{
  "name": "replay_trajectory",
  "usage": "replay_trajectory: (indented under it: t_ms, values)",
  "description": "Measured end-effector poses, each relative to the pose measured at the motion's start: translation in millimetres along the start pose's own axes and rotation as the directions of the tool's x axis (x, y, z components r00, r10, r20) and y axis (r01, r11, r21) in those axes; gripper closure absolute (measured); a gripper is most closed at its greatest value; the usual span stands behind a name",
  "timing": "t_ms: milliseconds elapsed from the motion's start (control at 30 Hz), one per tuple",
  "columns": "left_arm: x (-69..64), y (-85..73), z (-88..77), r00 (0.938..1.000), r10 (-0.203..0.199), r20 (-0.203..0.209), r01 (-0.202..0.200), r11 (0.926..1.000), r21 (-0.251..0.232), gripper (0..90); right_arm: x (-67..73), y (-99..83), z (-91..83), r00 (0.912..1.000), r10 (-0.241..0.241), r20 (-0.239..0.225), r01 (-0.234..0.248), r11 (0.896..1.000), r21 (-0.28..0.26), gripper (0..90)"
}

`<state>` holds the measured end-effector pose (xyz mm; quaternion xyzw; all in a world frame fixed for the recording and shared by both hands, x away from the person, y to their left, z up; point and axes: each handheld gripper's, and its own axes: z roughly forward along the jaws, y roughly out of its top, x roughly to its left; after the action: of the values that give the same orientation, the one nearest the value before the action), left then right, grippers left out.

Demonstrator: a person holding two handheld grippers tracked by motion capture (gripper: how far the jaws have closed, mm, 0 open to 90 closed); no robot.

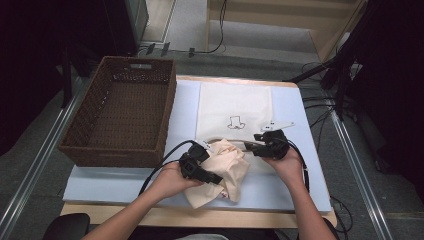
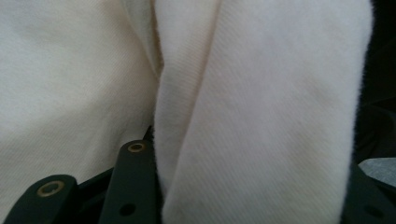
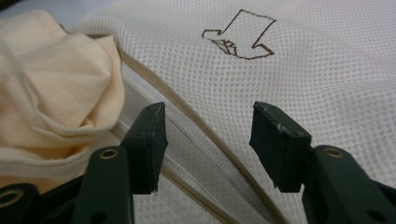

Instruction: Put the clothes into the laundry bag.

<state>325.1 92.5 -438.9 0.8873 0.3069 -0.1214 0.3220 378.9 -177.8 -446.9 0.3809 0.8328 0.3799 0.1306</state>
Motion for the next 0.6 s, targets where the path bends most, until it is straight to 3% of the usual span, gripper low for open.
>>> replay_trajectory:
  t_ms: [133,233,400,433,533,600]
  values:
    - [0.0,-0.9,1.4,1.0000,0.004,0.000,-0.004,1.0000,-0.003,51.8,5.2,1.1,11.2,0.9989,-0.046,0.015,0.045,0.998,0.034,44.6]
    - [-0.6,-1.4,2.3,0.9999,0.010,0.000,-0.010,0.9999,-0.006,50.3,6.9,1.4,18.0,0.9982,-0.055,0.022,0.054,0.997,0.061,48.6]
    - [0.3,-1.3,2.7,1.0000,0.006,0.002,-0.006,1.0000,-0.004,49.7,8.2,1.1,32.4,0.9985,-0.053,0.013,0.051,0.989,0.136,60.9]
    - [0.2,-1.4,2.7,1.0000,0.005,0.002,-0.005,1.0000,-0.004,49.6,8.5,0.9,33.0,0.9986,-0.051,0.017,0.048,0.990,0.130,65.3]
    - [0.0,-1.7,3.0,1.0000,0.007,0.001,-0.007,1.0000,-0.007,49.3,5.4,3.8,34.2,0.9988,-0.032,0.036,0.026,0.990,0.140,76.8]
    - [-0.8,-2.4,4.0,1.0000,0.007,-0.003,-0.007,0.9999,-0.013,49.2,1.0,5.6,34.2,0.9993,0.007,0.036,-0.012,0.988,0.151,84.5]
